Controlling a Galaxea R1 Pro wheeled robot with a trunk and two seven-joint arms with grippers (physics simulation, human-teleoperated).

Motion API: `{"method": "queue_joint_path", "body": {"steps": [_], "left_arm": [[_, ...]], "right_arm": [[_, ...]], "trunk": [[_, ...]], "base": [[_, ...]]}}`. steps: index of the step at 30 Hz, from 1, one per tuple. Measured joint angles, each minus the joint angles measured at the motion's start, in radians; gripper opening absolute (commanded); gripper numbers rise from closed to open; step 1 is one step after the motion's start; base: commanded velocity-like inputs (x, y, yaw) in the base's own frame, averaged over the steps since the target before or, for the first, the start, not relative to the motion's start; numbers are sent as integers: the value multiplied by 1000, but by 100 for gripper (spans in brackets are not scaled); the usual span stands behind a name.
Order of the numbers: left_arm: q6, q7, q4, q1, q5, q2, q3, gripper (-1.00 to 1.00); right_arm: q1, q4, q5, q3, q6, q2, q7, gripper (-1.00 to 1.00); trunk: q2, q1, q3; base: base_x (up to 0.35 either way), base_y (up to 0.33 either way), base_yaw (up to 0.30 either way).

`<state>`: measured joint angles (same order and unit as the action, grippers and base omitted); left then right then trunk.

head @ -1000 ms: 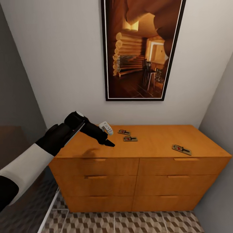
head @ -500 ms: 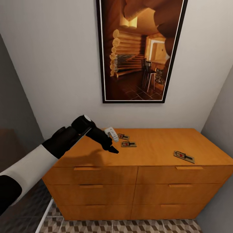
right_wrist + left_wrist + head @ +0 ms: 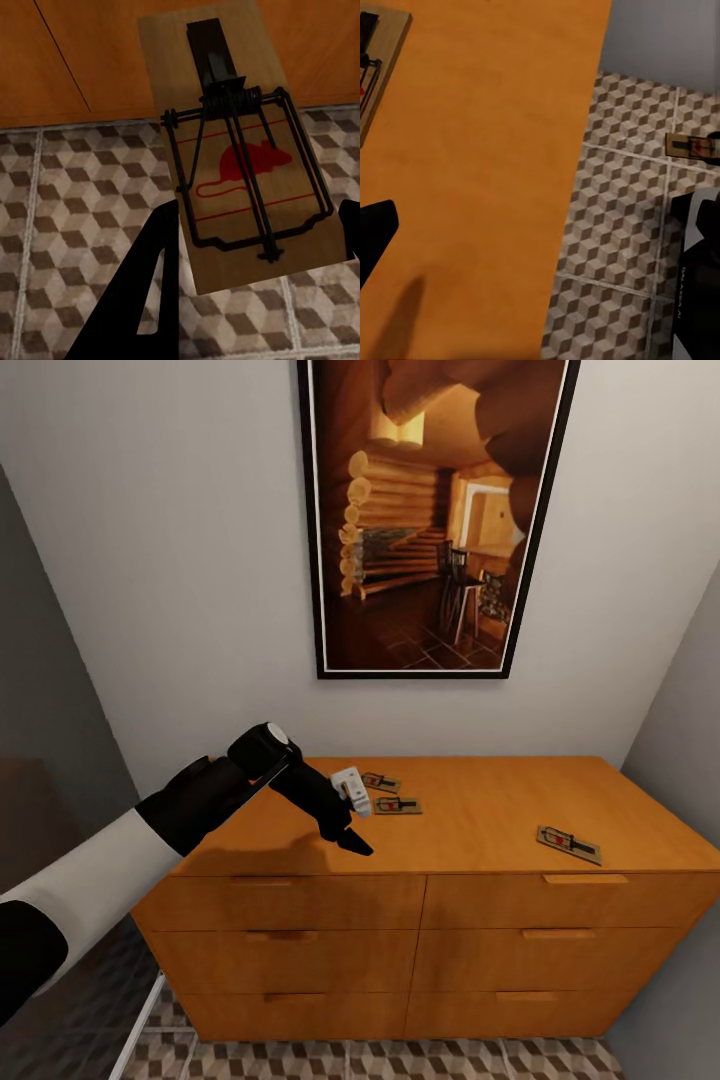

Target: Take the four mousetraps from the cabinet in the bathroom and place them on the bathroom floor. Make sure all four end up on the same floor surface, and ensure that at least two of them are either under or directly next to the same bathroom sink.

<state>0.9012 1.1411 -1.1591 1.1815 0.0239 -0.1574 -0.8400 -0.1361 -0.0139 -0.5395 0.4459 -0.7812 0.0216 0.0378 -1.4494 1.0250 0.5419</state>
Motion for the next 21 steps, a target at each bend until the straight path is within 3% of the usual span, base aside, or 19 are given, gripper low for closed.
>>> {"method": "queue_joint_path", "body": {"steps": [21], "left_arm": [[-2,7,9,0,3,25,2,100]], "right_arm": [[0,0,0,0,0,-1,0,-100]], "trunk": [[0,0,0]], "base": [[0,0,0]]}}
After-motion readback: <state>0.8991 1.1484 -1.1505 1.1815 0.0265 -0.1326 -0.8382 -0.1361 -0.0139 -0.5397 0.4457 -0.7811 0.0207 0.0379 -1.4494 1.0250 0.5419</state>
